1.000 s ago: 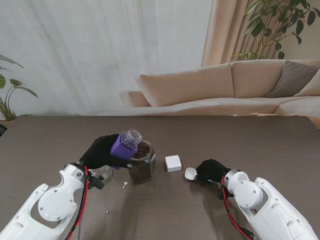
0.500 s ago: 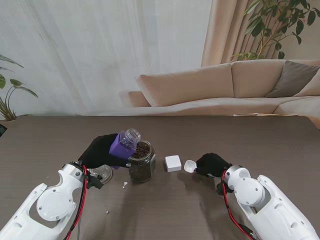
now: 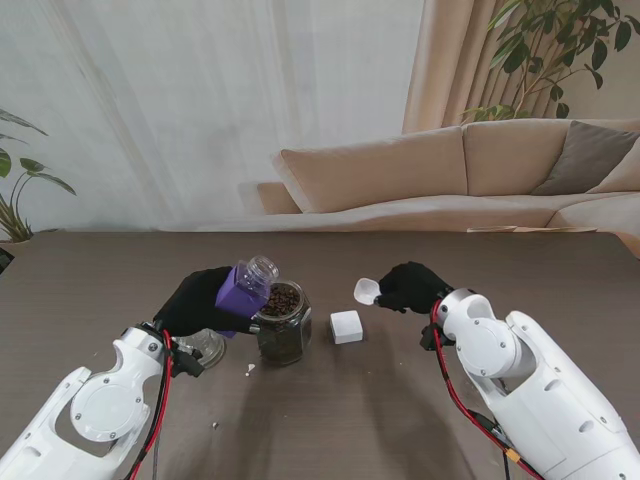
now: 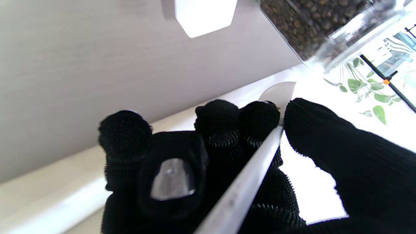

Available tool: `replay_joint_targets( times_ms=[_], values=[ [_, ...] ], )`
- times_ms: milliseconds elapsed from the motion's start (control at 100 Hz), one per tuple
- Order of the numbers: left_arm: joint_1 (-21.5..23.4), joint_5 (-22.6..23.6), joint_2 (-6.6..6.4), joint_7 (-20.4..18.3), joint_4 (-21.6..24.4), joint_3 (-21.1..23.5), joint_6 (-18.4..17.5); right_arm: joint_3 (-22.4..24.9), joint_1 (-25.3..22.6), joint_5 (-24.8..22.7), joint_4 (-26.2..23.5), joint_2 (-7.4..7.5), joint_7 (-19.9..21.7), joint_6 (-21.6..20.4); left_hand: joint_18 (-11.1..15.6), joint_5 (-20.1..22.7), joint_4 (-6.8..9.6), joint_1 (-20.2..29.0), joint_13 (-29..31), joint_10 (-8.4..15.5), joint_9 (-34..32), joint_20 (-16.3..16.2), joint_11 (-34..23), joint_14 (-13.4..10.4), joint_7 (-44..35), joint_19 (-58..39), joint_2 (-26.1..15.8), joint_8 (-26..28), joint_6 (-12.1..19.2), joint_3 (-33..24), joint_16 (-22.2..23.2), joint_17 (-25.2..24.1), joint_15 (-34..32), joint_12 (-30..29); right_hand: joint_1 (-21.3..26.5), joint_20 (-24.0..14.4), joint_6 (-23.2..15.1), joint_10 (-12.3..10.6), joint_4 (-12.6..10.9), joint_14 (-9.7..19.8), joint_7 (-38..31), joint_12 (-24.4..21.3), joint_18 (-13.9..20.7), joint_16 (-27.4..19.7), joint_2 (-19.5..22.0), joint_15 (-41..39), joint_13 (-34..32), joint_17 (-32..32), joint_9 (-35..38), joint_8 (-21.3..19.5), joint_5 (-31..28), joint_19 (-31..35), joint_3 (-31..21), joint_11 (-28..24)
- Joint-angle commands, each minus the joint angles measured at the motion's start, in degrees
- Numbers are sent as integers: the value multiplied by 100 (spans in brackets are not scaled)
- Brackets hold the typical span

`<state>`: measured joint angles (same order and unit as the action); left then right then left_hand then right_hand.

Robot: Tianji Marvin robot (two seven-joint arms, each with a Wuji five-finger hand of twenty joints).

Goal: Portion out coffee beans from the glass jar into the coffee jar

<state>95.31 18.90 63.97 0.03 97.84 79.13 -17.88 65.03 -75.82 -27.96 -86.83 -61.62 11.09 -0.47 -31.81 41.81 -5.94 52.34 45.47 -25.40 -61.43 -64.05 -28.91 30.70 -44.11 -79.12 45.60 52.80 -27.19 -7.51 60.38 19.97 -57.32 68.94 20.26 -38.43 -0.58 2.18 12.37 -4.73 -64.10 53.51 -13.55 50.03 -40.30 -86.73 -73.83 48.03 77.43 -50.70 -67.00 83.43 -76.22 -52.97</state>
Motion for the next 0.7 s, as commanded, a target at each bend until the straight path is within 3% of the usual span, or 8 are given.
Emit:
replay_joint_targets(
  times_ms=[0, 220, 690],
  values=[
    [57, 24, 6, -114, 70, 39, 41, -92, 199, -57, -308, -80, 31, 65, 380, 446, 130, 2163, 305, 171, -350, -142, -692, 230, -801, -14, -3048, 192, 618, -2332, 267, -342, -949, 274, -121, -117, 215, 334, -244, 352, -212, 112, -116, 81, -44, -202, -142, 699, 367, -126, -333, 159, -350, -32],
    [123, 36, 3, -123, 99, 118, 65, -540, 595, -195, -527, -114, 28, 282, 374, 446, 132, 2163, 309, 170, -354, -142, -697, 228, -804, -12, -3046, 194, 616, -2340, 268, -345, -952, 274, -132, -102, 154, 296, -300, 383, -161, 114, -63, 81, 10, -183, -143, 703, 372, -121, -351, 134, -267, -3],
    [373, 118, -4, -111, 177, 311, 46, -1612, 1284, -546, -525, -206, -54, 503, 373, 461, 129, 2163, 319, 172, -364, -146, -702, 234, -815, -19, -3040, 204, 613, -2342, 269, -331, -956, 273, -185, -70, 28, 212, -361, 486, -104, 115, 51, 50, 91, -79, -148, 693, 345, -145, -338, 80, -175, 40]
  ],
)
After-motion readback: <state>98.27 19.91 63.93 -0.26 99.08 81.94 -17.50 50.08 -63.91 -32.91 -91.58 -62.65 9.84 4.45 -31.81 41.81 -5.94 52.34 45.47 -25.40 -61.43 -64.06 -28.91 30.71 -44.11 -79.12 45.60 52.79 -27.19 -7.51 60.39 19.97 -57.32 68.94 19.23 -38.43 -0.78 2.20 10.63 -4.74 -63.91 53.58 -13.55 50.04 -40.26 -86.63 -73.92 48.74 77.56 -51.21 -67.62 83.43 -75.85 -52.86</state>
